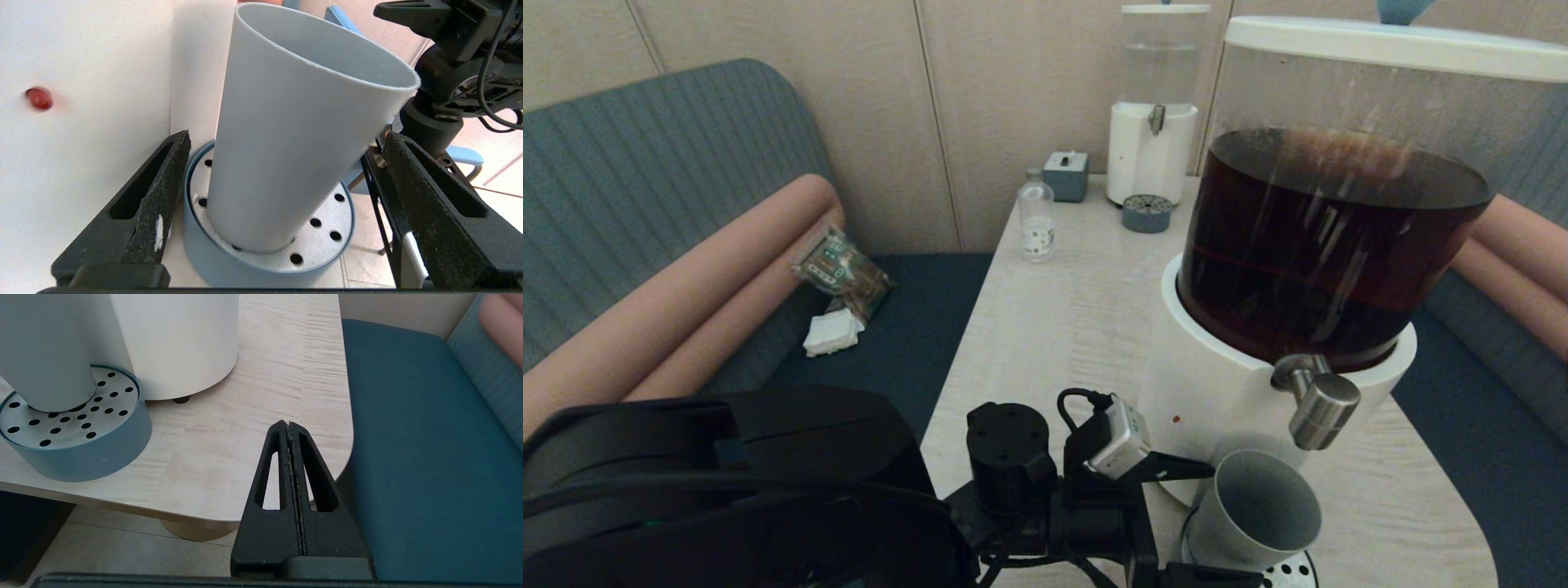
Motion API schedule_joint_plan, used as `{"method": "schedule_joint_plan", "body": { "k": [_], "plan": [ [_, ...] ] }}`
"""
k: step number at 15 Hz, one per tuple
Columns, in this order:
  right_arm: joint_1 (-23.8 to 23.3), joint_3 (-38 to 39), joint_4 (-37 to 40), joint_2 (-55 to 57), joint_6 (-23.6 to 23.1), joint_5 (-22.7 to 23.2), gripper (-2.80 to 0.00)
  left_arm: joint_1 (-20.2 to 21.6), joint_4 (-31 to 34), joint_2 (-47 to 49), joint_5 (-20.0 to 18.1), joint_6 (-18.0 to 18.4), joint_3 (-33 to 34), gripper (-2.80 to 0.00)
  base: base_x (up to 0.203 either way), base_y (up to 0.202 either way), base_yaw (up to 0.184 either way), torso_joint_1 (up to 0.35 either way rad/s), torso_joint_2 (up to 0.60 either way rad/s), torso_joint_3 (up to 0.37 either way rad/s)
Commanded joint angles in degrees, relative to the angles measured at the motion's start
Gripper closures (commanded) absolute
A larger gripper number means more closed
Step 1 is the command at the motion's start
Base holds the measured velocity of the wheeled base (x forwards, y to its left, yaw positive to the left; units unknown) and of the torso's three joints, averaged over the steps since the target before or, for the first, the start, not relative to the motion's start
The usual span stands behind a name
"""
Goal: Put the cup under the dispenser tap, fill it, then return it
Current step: Place it under the water dispenser
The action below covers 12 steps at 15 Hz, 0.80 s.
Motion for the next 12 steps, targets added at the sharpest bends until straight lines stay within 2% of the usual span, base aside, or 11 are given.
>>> {"method": "schedule_joint_plan", "body": {
  "k": [1,6,12],
  "plan": [
    [0.0,0.5,0.0,-0.5,0.0,0.1,0.0,-0.1,-0.4,-2.0,-0.4,0.0,2.5,-2.8,0.0,0.0,0.0,0.0,0.0,0.0],
    [0.0,0.5,0.0,-0.5,0.0,0.0,0.0,0.4,-0.4,-5.4,-0.6,0.4,8.2,-2.8,0.0,0.0,0.0,0.0,0.0,0.0],
    [0.0,0.5,0.0,-0.5,0.1,0.0,0.0,0.5,-0.4,-8.9,-0.5,0.6,11.9,-2.8,0.0,0.0,0.0,0.0,0.0,0.0]
  ]
}}
